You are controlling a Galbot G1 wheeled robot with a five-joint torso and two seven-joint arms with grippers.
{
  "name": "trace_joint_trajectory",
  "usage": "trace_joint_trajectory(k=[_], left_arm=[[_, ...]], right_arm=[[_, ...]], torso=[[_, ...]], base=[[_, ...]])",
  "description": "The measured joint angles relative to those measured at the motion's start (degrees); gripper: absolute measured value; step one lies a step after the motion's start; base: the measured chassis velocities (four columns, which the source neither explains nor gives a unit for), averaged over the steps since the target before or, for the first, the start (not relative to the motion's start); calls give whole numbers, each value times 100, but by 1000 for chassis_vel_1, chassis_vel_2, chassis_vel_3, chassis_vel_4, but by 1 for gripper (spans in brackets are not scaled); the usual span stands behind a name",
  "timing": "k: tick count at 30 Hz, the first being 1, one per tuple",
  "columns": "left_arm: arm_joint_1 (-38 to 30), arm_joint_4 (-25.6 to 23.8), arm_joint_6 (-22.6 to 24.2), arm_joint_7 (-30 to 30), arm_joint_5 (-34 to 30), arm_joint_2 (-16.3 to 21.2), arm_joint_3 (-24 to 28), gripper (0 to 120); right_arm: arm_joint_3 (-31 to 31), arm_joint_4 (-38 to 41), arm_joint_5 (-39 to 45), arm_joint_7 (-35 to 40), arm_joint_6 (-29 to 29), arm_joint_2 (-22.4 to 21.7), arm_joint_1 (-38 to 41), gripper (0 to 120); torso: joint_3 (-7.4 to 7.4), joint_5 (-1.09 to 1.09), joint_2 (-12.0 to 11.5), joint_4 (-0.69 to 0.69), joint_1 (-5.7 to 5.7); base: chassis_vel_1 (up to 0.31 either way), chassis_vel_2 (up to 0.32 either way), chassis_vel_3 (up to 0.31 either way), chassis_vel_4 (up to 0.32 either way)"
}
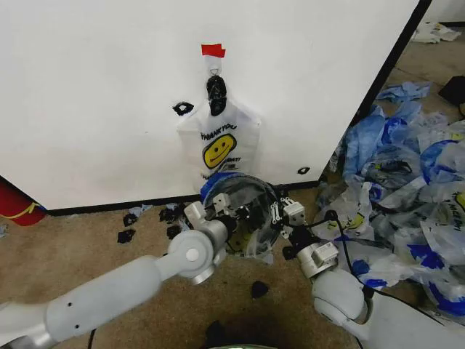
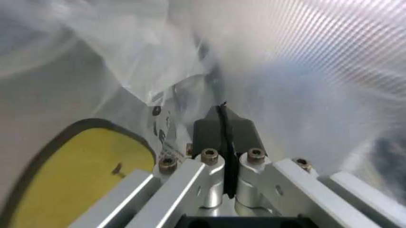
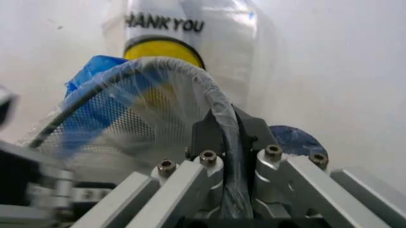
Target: Pick up the garbage bag from the wall and place it over the trash bin.
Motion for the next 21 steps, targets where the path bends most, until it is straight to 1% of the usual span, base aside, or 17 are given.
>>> trace_joint_trajectory(k=[2,3,5,8,9,12,14,15,16,18,19,21], left_arm=[[100,-183,6,-4,-26,167,-102,0],[100,-183,6,-4,-26,167,-102,0],[190,-341,16,-5,-53,298,-224,0],[388,-629,64,-1,-88,549,-547,0],[388,-629,64,-1,-88,549,-547,0],[731,-936,142,73,-15,851,-1006,0],[1059,-1110,192,184,94,1010,-1438,0],[1315,-1213,225,250,153,1084,-1774,0],[1315,-1213,225,250,153,1084,-1774,0],[1748,-1353,267,378,249,1181,-2290,0],[1908,-1403,284,421,285,1208,-2458,0],[2229,-1504,307,505,349,1261,-2791,0]], right_arm=[[14,-30,129,50,-21,58,-19,1],[14,-30,129,50,-21,58,-19,1],[26,-55,203,75,-25,101,-39,1],[36,-90,428,130,-4,209,-78,1],[36,-90,428,130,-4,209,-78,1],[13,-80,864,183,78,339,-95,1],[-11,-47,1190,201,136,439,-97,1],[-28,-24,1422,207,176,512,-93,1],[-28,-24,1422,207,176,512,-93,1],[-73,-12,1794,212,243,631,-87,1],[-92,-5,1962,206,269,671,-86,1],[-129,14,2342,202,299,753,-86,1]], torso=[[0,-1,0,-1,0],[0,-1,0,-1,0],[0,0,0,0,0],[0,1,0,-1,0],[0,1,0,-1,0],[0,0,0,-1,0],[0,1,0,-1,0],[0,0,0,1,0],[0,0,0,1,0],[0,-1,0,1,0],[0,1,0,1,0],[0,-3,0,-1,0]], base=[[0,0,0,0],[0,0,0,0],[0,0,0,0],[0,0,0,0],[0,0,0,0],[0,0,0,0],[0,0,0,0],[0,0,0,0],[0,0,0,0],[0,0,0,0],[0,0,0,0],[0,0,0,0]])
